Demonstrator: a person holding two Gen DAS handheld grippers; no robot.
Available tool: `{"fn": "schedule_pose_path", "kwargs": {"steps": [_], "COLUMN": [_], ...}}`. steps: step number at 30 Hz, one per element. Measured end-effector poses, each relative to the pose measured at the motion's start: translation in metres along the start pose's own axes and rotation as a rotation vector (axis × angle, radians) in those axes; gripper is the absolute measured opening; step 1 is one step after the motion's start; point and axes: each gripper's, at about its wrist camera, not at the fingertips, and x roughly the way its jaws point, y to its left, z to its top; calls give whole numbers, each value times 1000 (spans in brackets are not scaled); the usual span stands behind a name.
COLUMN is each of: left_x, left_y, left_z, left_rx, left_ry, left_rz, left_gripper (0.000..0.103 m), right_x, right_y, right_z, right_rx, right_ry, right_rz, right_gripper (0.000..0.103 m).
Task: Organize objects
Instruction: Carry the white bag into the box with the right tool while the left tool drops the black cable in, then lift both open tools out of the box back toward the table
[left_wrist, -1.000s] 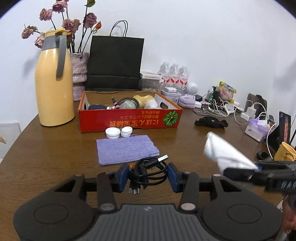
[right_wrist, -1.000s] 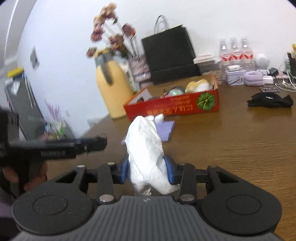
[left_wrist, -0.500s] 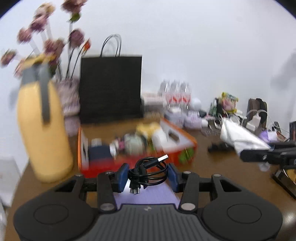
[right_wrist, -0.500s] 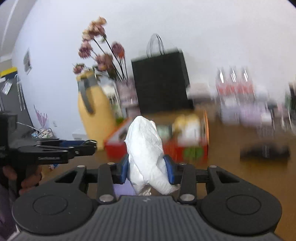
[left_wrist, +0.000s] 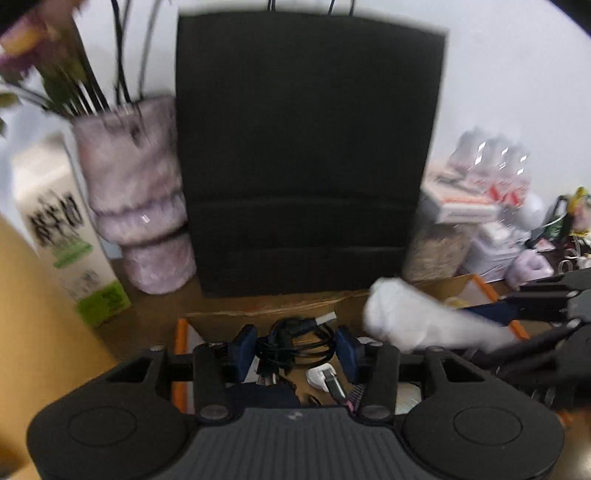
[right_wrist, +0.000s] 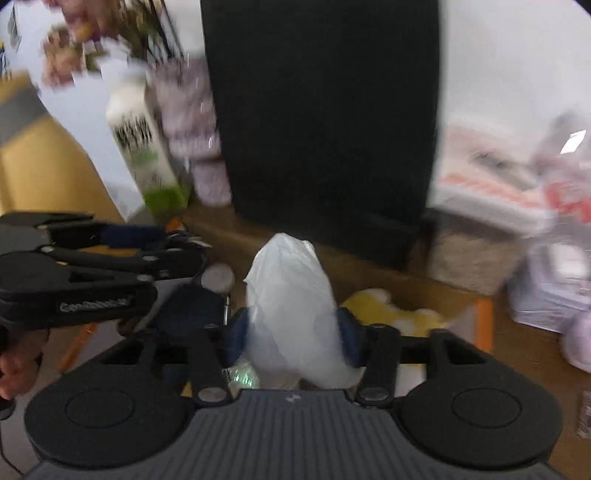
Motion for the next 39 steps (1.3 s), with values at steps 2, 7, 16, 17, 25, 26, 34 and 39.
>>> {"fn": "schedule_pose_path", "kwargs": {"steps": [2,7,16,17,25,26,34,39], "left_x": [18,32,24,18,-84,-102,-242,-320], "left_y": [6,12,1,1,-15,-19,-51,-60], "left_z": [-7,-25,-43,-44,-25,-23,-117,-226], "left_rx": [-33,-11,85,86,106,99,94,46], "left_ry": [15,5,14,-2,-123,-140,-278,-392], "left_rz": [18,21,22,26,18,25,-15,-137], "left_gripper": [60,80,81,81,81,81,90,100], "right_x": [21,32,15,10,-74,-88,-199,-249], "right_y": [1,-15,-21,-18,-4,-1,49,91], "right_z": [-6,-27,-45,-48,-33,-35,-145,-251], "right_rx": [-43,-43,45,41,58,58,82,197], "right_ry": [-5,-77,-86,-108,-259,-270,-398,-467], "right_rz": [-2,-58,-24,-36,-162,-187,-105,75], "right_gripper": [91,103,103,103,103,103,103,103]}}
